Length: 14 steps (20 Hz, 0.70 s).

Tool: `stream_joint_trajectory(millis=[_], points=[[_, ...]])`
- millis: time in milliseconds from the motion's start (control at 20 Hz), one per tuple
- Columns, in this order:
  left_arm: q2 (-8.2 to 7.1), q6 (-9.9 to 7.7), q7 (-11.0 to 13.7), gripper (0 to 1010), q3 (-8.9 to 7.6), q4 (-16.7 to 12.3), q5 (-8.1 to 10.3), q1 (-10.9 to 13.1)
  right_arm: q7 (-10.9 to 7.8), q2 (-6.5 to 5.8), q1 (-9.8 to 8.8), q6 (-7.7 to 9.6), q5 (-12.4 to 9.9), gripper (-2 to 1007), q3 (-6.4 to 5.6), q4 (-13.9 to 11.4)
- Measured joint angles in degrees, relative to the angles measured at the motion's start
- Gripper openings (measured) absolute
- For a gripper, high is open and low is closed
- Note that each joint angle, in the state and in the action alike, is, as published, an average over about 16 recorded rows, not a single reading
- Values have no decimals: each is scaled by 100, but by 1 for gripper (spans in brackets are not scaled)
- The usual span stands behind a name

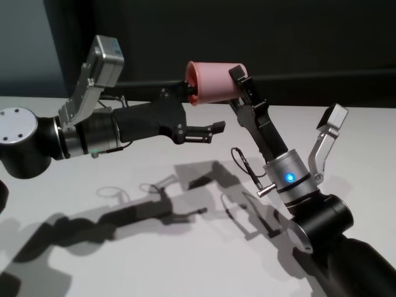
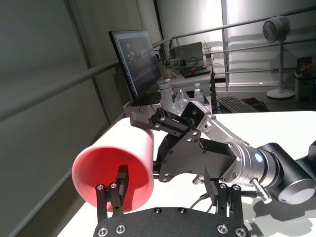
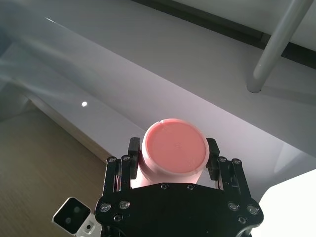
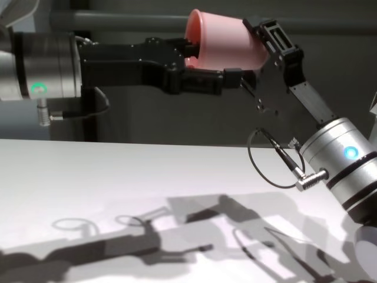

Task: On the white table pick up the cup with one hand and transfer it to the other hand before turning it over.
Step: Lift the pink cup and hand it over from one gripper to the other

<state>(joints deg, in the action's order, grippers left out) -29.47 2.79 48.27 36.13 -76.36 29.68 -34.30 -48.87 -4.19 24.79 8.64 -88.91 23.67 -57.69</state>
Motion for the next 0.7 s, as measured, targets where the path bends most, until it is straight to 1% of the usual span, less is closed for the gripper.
stream_joint_trajectory(millis=[200, 400, 550, 700], points=[[-123, 40, -28, 1003, -37, -52, 54, 142, 0, 0, 0, 0, 0, 772, 0, 0], [-309, 82, -160, 1003, -144, -183, 115, 385, 0, 0, 0, 0, 0, 771, 0, 0], [-473, 109, -370, 1003, -290, -346, 154, 635, 0, 0, 0, 0, 0, 771, 0, 0], [-627, 126, -674, 1003, -480, -553, 172, 922, -1, 0, 0, 0, 0, 771, 0, 0]])
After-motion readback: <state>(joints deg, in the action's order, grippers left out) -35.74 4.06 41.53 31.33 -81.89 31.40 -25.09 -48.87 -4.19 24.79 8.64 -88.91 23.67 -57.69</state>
